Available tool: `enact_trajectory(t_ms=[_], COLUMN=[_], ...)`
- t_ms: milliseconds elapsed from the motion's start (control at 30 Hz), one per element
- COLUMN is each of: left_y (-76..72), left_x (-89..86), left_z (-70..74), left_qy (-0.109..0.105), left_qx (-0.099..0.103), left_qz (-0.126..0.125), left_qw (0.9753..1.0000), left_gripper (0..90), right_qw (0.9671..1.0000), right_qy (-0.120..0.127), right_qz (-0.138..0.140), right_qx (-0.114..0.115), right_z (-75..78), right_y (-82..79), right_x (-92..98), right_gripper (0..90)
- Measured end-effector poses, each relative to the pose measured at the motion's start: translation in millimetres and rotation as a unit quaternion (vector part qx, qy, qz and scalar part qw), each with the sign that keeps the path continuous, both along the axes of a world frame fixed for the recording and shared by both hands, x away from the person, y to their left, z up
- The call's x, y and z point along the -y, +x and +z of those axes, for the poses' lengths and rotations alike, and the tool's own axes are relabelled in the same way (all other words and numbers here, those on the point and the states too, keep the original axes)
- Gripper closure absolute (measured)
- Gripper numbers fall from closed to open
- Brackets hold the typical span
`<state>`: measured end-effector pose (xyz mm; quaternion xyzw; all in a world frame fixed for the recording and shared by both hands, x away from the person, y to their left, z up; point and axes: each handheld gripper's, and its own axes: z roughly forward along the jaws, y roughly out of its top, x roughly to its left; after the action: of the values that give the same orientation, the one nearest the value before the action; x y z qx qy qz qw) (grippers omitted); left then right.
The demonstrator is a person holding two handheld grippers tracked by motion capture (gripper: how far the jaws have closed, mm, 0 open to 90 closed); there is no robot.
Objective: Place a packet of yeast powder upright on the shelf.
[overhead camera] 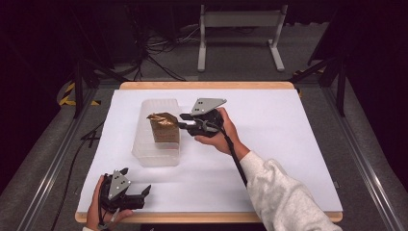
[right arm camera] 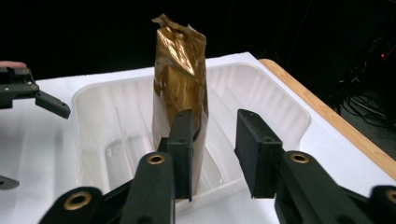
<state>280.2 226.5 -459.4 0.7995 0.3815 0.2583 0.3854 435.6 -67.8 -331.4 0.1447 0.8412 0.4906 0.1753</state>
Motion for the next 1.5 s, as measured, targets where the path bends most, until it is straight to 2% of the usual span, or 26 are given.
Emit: enact_trajectory(t_ms=[167,367,600,833,900,1067,1300,1367,1500], left_y=[-0.6,-0.6,-0.8,-0.7,-0.8,-0.8,-0.7,-0.7,-0.6], left_x=[-0.1,0.0,0.7,1.3,1.1,1.1,1.5,1.5,1.5], left_z=[0.3,0.5,0.8,0.8,0.7,0.6,0.7,0.8,0.7], left_qy=[-0.002,-0.002,0.002,0.006,0.003,0.003,0.006,0.005,0.005], left_qx=[0.002,0.002,0.003,0.004,0.003,0.004,0.003,0.003,0.004], left_qz=[0.002,0.002,0.001,0.002,0.003,0.002,0.002,0.003,0.004], left_qw=[1.0000,1.0000,1.0000,1.0000,1.0000,1.0000,1.0000,1.0000,1.0000], left_gripper=[4.9,4.9,5.0,5.0,5.0,5.0,5.2,5.2,5.2], right_qw=[0.9999,0.9996,0.9977,0.9968,0.9956,0.9940,0.9906,0.9881,0.9866], right_qy=[-0.004,-0.015,-0.030,-0.037,-0.042,-0.051,-0.084,-0.098,-0.111], right_qz=[-0.011,-0.021,-0.054,-0.063,-0.074,-0.085,-0.091,-0.097,-0.099], right_qx=[0.001,0.013,0.027,0.032,0.039,0.046,0.059,0.068,0.067], right_z=[3.6,9.8,16.8,18.7,19.3,21.3,22.6,21.3,17.8], right_y=[-2.8,-6.7,-11.0,-13.2,-14.3,-16.8,-23.8,-26.4,-29.9], right_x=[9.0,21.5,45.8,62.6,67.0,76.3,91.6,95.1,101.5], right_gripper=[62.1,58.7,51.9,46.8,42.6,38.9,32.1,30.5,28.0])
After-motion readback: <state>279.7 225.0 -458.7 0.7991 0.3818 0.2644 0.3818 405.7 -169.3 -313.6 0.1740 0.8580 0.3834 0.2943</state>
